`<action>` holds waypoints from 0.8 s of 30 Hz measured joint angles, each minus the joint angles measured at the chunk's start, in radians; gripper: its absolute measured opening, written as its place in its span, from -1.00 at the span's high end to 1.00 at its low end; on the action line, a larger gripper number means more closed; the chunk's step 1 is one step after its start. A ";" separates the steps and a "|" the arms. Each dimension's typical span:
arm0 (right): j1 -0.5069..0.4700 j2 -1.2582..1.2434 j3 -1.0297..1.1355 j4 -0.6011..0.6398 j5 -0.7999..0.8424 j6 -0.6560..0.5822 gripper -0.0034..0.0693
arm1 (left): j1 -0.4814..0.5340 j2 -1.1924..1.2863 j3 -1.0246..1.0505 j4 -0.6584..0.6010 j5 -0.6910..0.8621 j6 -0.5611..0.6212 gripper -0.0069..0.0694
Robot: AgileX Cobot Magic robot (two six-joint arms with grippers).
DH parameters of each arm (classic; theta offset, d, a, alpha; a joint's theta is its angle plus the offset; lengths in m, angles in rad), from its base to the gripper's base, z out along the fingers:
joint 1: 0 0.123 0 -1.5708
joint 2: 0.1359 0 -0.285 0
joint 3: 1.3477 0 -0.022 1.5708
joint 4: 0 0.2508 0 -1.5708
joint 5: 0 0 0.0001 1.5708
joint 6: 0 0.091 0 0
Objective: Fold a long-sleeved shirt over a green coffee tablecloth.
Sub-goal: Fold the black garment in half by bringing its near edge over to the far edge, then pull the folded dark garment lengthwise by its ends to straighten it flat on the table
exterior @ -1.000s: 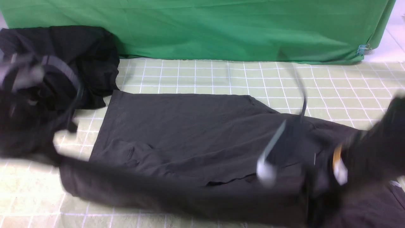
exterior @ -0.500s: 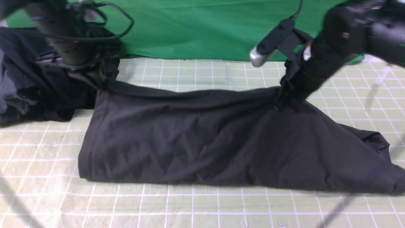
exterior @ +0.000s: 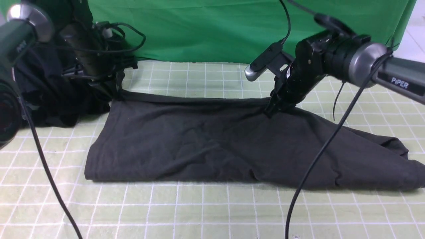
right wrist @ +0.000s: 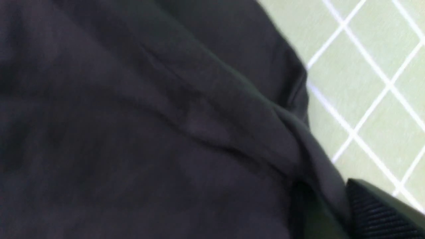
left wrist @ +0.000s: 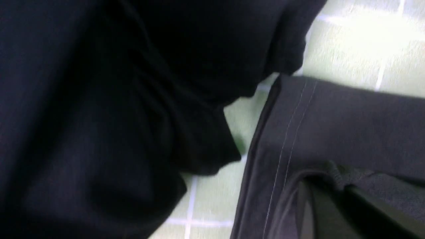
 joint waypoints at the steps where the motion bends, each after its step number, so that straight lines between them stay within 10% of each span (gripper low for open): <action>1: 0.000 0.000 -0.001 0.000 -0.015 0.005 0.34 | 0.000 0.000 0.000 0.002 -0.011 0.000 0.72; 6: 0.000 -0.005 -0.007 -0.002 -0.016 0.033 -0.08 | 0.000 0.000 -0.011 0.060 -0.047 0.000 0.33; 14: 0.000 -0.162 -0.007 -0.003 0.178 0.062 -0.05 | 0.002 -0.020 -0.125 0.186 0.016 -0.001 -0.26; 24: -0.264 -0.365 0.032 0.050 0.498 0.036 0.88 | -0.105 -0.277 0.160 -0.118 0.015 0.203 0.78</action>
